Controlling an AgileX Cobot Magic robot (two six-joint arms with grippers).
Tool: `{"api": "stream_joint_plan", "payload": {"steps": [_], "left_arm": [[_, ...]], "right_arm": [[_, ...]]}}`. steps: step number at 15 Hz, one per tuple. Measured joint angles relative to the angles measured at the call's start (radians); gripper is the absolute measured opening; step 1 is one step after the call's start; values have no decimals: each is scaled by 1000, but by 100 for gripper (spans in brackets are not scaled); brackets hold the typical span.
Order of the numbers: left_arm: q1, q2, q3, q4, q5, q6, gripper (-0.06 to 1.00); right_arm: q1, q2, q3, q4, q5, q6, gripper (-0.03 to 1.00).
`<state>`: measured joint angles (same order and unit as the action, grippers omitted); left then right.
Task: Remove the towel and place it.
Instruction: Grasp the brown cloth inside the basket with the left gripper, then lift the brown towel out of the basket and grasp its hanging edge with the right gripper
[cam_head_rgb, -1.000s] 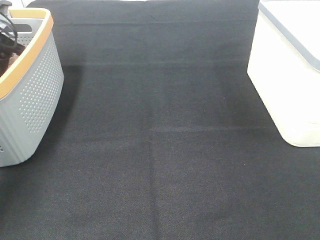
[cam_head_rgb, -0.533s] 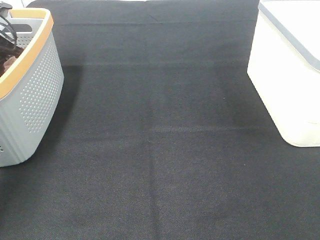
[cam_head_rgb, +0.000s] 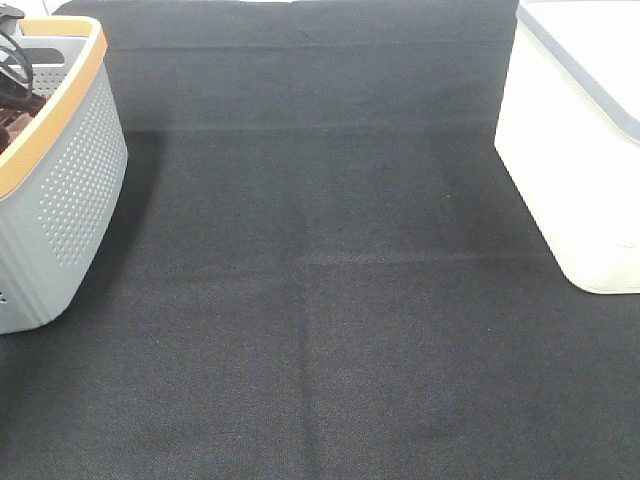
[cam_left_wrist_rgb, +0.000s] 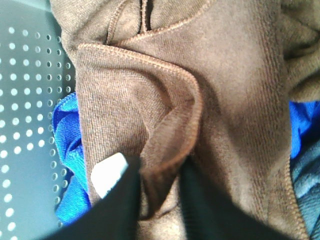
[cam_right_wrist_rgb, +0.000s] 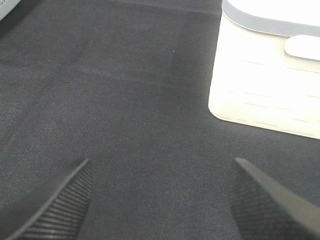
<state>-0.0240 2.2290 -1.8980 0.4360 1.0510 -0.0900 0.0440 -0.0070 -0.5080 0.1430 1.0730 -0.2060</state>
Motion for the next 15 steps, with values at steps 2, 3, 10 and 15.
{"api": "stream_joint_plan", "payload": {"steps": [2,3,10,15], "left_arm": [[0,0,0,20,2,52,1],[0,0,0,33,2,61,0],[0,-48,-137,41,150,47,0],[0,-226,-283,-138,161,37,0]], "right_arm": [[0,0,0,0,0,0,72],[0,0,0,0,0,0,72],[0,0,0,0,0,0,72],[0,0,0,0,0,0,72]]}}
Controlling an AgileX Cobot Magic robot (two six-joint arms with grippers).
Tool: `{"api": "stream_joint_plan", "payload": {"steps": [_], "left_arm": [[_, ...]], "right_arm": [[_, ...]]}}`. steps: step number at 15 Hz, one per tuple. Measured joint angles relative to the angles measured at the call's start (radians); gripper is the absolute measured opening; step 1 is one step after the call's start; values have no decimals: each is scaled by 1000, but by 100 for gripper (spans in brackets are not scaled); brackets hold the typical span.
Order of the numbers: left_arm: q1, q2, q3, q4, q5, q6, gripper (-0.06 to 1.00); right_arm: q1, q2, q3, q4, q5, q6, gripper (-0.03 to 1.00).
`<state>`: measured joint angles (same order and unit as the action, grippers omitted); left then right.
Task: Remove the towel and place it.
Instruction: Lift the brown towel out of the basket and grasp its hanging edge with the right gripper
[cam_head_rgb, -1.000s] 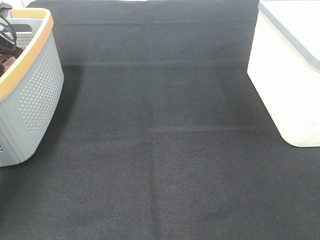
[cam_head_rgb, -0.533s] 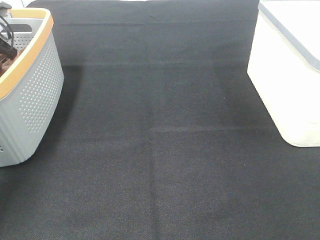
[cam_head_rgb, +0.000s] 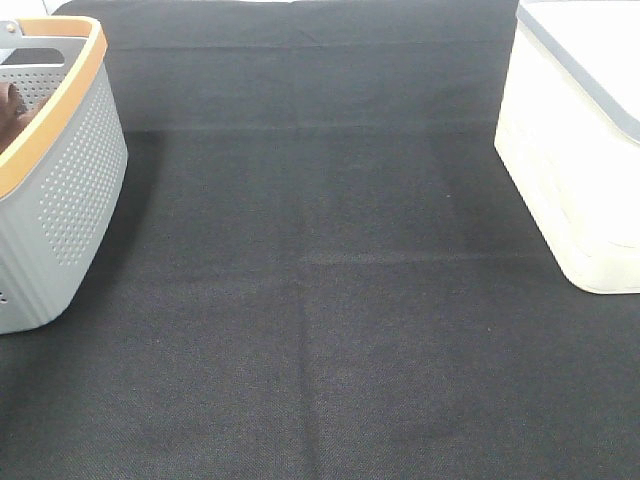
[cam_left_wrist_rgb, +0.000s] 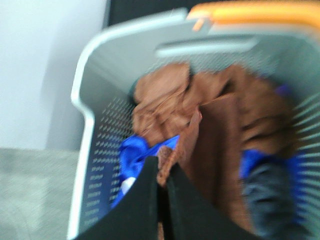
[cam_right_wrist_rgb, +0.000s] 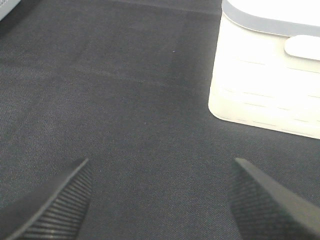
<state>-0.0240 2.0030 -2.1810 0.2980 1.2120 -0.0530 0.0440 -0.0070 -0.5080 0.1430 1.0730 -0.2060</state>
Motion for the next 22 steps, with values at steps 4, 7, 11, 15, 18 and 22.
{"api": "stream_joint_plan", "payload": {"steps": [4,7,11,15,18,22], "left_arm": [[-1,-145,-41,-202,-6,0,0],[-1,-205,-41,-465,-89,53,0],[-43,-216,-41,-894,-259,204,0],[-201,-216,-41,-953,-477,261,0],[-292,-211,-41,-957,-561,281,0],[-337,-167,-41,-954,-566,282,0]], "right_arm": [[0,0,0,0,0,0,72],[0,0,0,0,0,0,72],[0,0,0,0,0,0,72],[0,0,0,0,0,0,72],[0,0,0,0,0,0,72],[0,42,0,3,-1,40,70]]}}
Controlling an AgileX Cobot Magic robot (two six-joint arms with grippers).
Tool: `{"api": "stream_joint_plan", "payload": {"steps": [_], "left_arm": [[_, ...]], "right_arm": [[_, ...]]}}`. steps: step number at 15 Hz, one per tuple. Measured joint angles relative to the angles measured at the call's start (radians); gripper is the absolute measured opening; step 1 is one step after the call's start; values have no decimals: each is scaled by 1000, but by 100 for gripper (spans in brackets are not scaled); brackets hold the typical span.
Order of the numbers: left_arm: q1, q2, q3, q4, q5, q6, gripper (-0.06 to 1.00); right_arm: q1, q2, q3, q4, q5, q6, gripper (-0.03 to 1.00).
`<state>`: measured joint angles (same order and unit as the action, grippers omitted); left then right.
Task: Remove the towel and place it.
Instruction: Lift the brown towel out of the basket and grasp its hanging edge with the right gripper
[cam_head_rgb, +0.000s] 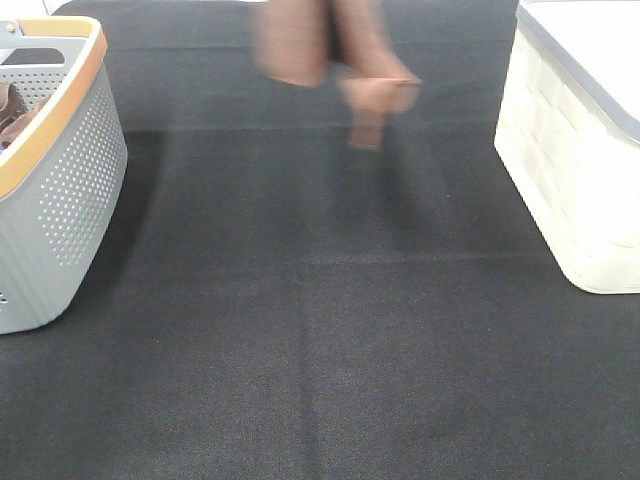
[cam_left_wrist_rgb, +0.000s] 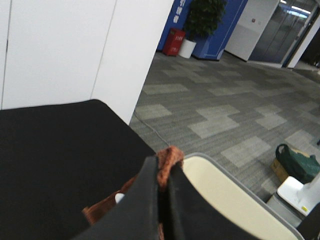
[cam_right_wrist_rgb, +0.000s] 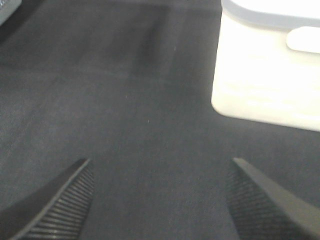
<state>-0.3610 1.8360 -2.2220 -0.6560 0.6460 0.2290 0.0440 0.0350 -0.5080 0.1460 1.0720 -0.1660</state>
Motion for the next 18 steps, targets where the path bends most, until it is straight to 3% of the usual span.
{"api": "stream_joint_plan", "payload": {"steps": [3,5,9,11,12,14,16,18], "left_arm": [[-40,49,0,21,7,-2,0],[-67,60,0,41,7,-34,0],[-153,65,0,171,7,-49,0],[-193,65,0,260,7,-60,0],[-205,65,0,297,7,-82,0],[-213,65,0,389,7,-153,0],[-213,65,0,416,7,-176,0],[-214,66,0,420,8,-181,0]], "right_arm": [[9,169,-4,4,-10,3,68],[17,297,-21,20,-89,-25,68],[55,557,-106,188,-252,-247,68],[131,704,-159,190,-324,-294,68],[217,803,-210,182,-390,-311,68],[326,931,-281,108,-447,-319,68],[435,1045,-329,27,-532,-320,68],[527,1127,-340,-42,-684,-320,68]]}}
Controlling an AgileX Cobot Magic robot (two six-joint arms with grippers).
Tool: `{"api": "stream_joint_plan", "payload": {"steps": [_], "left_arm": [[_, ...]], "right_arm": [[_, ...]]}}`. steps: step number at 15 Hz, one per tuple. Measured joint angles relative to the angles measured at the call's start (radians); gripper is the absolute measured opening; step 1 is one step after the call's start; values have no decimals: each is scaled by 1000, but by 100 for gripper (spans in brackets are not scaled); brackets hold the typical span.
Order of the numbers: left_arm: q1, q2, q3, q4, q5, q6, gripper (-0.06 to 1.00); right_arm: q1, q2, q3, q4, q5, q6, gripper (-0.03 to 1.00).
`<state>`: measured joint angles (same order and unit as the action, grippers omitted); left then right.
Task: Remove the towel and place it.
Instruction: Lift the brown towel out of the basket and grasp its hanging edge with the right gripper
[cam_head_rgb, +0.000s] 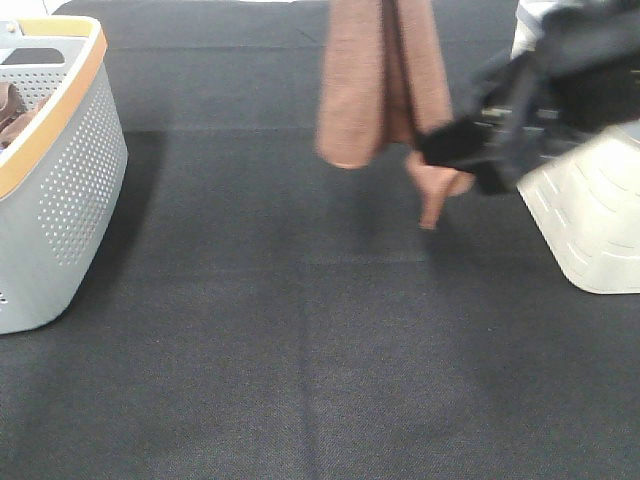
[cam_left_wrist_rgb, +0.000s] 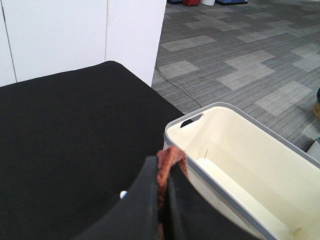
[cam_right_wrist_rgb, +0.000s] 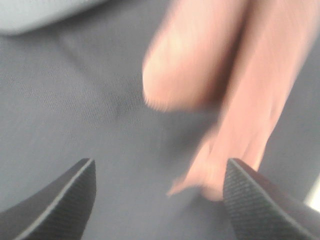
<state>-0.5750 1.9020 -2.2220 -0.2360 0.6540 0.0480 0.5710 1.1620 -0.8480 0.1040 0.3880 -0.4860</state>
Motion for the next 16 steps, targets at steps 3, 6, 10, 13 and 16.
{"api": "stream_joint_plan", "payload": {"steps": [3,6,10,13,16], "left_arm": [[-7,1,0,0,0,0,0],[-17,1,0,2,0,0,0],[-37,2,0,2,0,-12,0],[-37,2,0,-1,0,-23,0],[-37,2,0,-87,0,-25,0]], "right_arm": [[59,97,0,-41,-260,0,68],[59,139,0,-38,-338,0,68],[59,214,0,30,-439,0,68],[59,230,0,46,-446,3,68],[59,231,0,46,-450,5,68]]}}
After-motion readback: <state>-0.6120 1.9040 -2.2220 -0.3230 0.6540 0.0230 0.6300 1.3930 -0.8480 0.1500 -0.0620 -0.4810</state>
